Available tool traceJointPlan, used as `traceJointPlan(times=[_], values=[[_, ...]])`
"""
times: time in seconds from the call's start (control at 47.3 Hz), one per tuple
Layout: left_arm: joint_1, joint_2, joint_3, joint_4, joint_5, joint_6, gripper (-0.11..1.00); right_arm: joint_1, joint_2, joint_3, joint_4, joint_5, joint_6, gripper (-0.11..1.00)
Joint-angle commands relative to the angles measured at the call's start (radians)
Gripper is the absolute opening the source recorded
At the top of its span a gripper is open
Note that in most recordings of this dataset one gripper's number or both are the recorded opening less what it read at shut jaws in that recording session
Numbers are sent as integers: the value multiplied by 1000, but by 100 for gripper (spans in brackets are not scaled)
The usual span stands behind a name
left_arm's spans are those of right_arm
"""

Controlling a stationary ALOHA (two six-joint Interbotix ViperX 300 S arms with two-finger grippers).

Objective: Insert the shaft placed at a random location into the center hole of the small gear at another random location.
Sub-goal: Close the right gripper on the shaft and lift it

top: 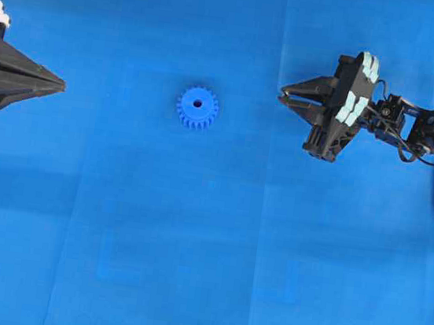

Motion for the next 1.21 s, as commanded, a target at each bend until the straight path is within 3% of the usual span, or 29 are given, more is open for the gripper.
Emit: traceJointPlan(times=[0.0, 0.444, 0.994, 1.184], values=[[-2, 8, -11, 2, -9, 0, 0, -3, -17, -14, 2, 5, 0, 3], [0, 8, -9, 2, -11, -18, 0, -3, -229, -51, 2, 176, -29, 3], [0, 11, 6, 2, -14, -20, 0, -3, -229, -74, 2, 221, -34, 3], [0, 11, 8, 2, -12, -20, 0, 5, -195, -127, 0, 221, -34, 3]])
